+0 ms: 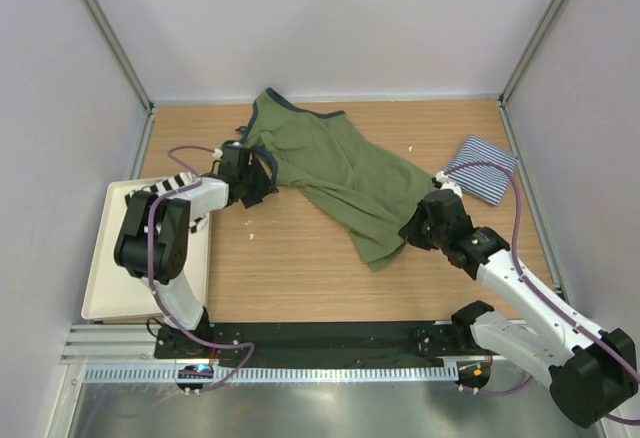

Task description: Fold and stack the tank tops

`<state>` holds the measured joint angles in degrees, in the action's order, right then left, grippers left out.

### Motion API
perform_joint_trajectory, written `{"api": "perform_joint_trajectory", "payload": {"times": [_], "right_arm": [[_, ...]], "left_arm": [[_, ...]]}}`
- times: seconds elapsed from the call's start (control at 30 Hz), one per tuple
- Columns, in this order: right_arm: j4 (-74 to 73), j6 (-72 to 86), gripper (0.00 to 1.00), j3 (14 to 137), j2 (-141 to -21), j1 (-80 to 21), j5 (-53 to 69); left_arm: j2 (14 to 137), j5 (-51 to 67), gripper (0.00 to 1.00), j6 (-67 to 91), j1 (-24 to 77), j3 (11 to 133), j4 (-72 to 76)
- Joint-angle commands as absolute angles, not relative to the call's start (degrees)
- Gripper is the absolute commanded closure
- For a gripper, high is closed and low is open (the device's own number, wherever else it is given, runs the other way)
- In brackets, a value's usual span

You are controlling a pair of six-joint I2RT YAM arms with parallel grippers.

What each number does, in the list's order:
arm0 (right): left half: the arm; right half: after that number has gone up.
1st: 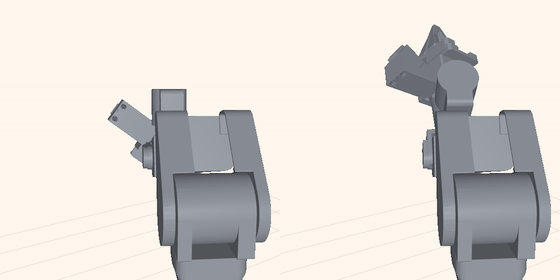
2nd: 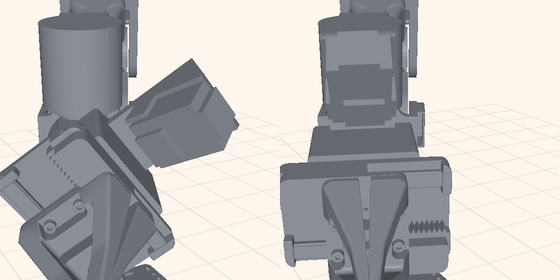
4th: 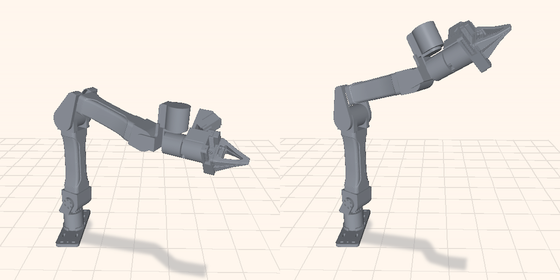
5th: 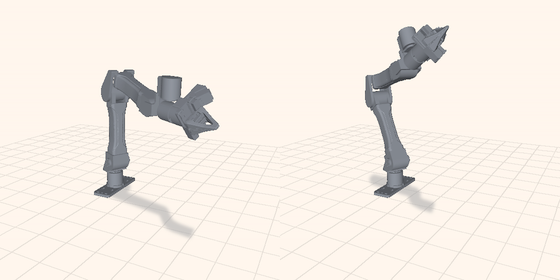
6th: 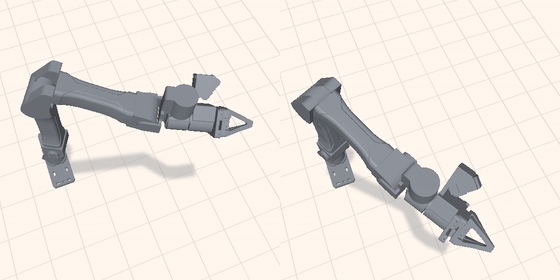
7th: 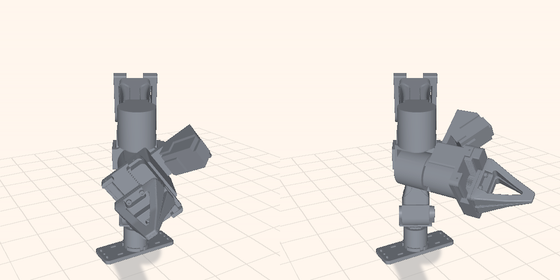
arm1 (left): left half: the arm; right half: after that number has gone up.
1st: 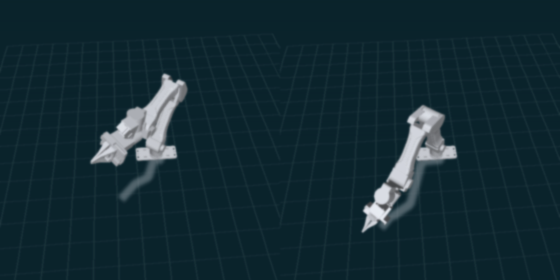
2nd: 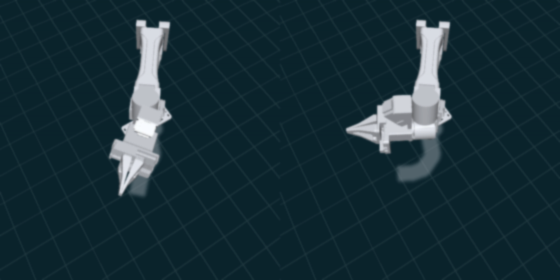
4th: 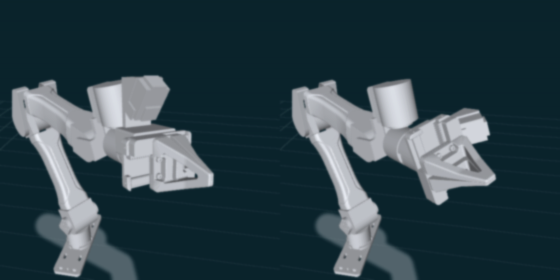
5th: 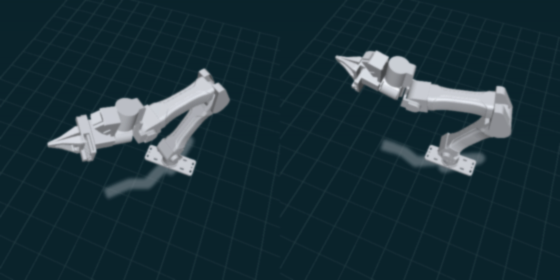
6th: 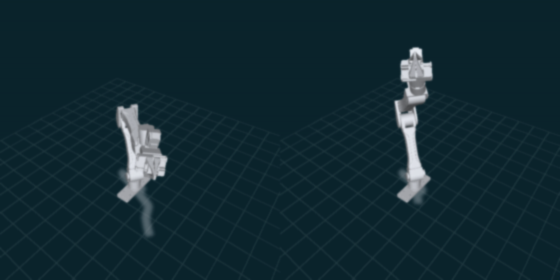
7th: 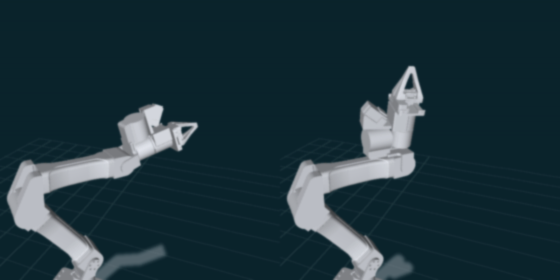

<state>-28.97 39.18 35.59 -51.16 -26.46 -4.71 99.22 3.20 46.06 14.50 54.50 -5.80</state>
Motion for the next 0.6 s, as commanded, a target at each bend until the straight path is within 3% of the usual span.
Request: {"api": "perform_joint_trajectory", "payload": {"times": [0.0, 0.2, 0.4, 0.57], "right_arm": [[-26.46, 38.67, 0.99, 36.12, -51.5, -26.02, -3.87], [-26.02, 38.32, 0.99, 36.39, -51.68, -25.32, -2.9], [-25.67, 38.14, 0.99, 36.47, -51.94, -24.52, -1.94], [-24.87, 37.97, 0.99, 36.04, -52.38, -24.17, -0.79]], "left_arm": [[101.59, 6.33, 0.44, 44.56, 14.41, 59.06, -1.67], [107.05, 6.33, 0.48, 45.44, 14.5, 63.89, -2.63], [110.04, 5.1, 0.64, 45.35, 14.41, 67.05, -4.22], [112.14, 5.36, 0.59, 45.61, 14.41, 68.81, -4.48]]}}
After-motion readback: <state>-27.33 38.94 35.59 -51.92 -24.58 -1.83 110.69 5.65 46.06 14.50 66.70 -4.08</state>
